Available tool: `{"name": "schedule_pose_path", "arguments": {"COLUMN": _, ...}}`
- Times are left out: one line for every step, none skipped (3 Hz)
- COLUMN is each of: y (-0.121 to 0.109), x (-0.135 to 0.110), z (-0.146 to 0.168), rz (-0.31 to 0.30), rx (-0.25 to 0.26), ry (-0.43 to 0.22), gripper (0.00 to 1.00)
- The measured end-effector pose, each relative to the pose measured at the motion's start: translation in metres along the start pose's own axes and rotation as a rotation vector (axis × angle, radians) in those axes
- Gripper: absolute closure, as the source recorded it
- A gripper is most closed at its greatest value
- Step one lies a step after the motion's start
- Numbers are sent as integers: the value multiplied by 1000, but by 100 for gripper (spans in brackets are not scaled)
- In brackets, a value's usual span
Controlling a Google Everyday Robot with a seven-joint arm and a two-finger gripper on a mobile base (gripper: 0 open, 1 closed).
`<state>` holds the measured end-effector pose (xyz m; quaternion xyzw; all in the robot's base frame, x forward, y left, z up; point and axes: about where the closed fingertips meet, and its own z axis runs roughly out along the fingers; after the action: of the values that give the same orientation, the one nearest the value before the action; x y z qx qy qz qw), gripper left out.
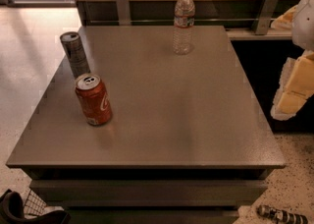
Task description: Move water bottle near coke can
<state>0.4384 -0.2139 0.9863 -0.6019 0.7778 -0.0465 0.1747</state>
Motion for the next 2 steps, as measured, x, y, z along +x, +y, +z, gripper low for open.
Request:
{"name": "schedule_pose_path", "arguments": {"y": -7, "x": -4, "z": 0, "rz": 5, "rx": 14, "ry": -21, "gripper": 0}}
{"name": "schedule_pose_path", "arguments": {"y": -33, "x": -13, "z": 6, "rz": 39, "rx": 50, "ry": -106, "gripper": 0}}
